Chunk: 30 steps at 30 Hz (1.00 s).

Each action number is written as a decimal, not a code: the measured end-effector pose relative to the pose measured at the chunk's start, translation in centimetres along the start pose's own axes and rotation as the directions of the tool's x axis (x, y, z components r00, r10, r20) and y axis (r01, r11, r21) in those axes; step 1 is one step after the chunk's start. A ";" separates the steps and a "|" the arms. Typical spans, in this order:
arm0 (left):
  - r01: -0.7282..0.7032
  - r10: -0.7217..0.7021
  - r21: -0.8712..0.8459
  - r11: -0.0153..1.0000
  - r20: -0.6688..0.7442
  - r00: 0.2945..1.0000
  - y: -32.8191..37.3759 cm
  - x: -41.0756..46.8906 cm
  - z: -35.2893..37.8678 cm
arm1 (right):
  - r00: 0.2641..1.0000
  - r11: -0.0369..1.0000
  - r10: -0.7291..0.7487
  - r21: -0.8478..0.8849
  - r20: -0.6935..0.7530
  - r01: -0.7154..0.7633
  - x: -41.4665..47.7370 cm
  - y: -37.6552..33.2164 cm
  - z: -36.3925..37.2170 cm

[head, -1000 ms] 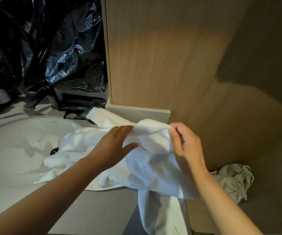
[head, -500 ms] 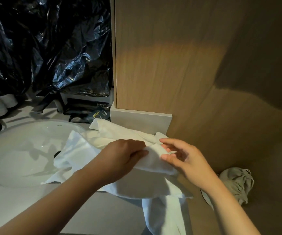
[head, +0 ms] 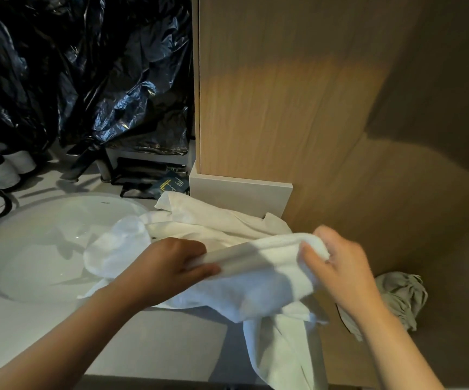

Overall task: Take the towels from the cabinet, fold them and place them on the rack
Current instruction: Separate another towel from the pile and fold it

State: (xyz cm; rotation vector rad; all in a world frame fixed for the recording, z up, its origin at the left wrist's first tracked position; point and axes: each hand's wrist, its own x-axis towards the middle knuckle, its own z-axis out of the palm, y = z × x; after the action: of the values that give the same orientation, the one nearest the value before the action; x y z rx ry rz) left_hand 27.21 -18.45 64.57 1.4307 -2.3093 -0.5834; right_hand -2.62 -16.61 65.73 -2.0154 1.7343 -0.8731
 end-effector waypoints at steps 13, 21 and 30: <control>-0.139 0.133 -0.068 0.988 -0.081 0.988 4.1 -0.1 1.5 | 0.900 0.974 0.026 0.191 0.435 -0.120 -1.7 -3.4 2.7; -0.122 0.109 -0.205 0.971 -0.070 0.991 4.7 0.1 1.1 | 0.954 0.960 0.059 0.246 0.293 -0.135 -2.1 -3.4 2.3; -0.008 0.006 -0.145 0.989 -0.013 1.000 2.5 -1.2 0.3 | 0.973 0.969 0.225 0.119 -0.049 -0.218 -1.9 -1.3 -3.1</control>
State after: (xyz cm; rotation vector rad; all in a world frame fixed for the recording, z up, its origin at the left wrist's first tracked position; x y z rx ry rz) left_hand 25.69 -16.34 65.44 1.3544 -2.2123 -0.7225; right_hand -3.74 -14.14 68.40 -1.6998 1.8564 -0.9442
